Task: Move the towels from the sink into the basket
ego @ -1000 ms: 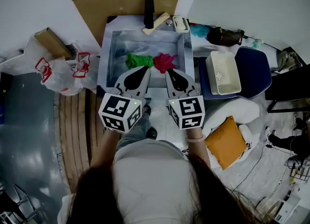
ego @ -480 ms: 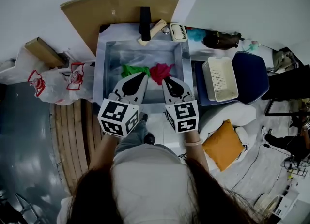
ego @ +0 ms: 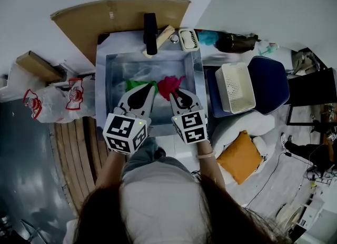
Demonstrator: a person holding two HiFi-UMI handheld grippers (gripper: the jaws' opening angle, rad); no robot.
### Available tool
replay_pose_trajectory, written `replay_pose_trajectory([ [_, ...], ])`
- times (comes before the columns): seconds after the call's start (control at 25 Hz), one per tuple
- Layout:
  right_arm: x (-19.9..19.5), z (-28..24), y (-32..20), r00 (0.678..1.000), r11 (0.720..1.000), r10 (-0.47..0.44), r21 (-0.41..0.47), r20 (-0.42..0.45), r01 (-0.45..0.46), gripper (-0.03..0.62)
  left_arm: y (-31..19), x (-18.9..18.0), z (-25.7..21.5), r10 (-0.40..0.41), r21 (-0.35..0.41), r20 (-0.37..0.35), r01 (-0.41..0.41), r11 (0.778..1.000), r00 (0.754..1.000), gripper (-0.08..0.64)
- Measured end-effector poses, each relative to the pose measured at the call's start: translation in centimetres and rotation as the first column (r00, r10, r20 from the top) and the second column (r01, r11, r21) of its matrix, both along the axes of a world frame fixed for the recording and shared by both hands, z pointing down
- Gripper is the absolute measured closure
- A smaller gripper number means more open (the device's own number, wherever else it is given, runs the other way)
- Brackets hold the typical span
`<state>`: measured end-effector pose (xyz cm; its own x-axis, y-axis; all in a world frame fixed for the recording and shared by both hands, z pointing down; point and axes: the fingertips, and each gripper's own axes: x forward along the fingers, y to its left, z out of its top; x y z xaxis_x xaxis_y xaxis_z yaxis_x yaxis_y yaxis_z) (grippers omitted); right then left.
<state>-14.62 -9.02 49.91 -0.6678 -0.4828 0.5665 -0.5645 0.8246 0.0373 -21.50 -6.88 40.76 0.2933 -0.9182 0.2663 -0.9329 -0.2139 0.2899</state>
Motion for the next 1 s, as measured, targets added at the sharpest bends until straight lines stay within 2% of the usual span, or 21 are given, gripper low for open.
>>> replay_pose_trajectory([
  [0.16,-0.4,2.0,-1.1,0.999,1.000,0.001,-0.023,-0.042,-0.002,0.494,-1.4,-0.2,0.7,0.018,-0.010,-0.006,-0.018,1.000,1.000,0.551],
  [0.56,-0.5,7.4,-3.2,0.986,0.996,-0.004,-0.086,-0.164,-0.010,0.445,-4.1,-0.5,2.2,0.049,-0.040,-0.029,-0.050,0.998,0.998,0.551],
  [1.0,0.1,13.1,-5.1,0.969,0.984,0.046,-0.158,-0.242,-0.086,0.388,-5.8,-0.4,3.6,0.077,-0.059,-0.041,-0.079,0.995,0.996,0.551],
])
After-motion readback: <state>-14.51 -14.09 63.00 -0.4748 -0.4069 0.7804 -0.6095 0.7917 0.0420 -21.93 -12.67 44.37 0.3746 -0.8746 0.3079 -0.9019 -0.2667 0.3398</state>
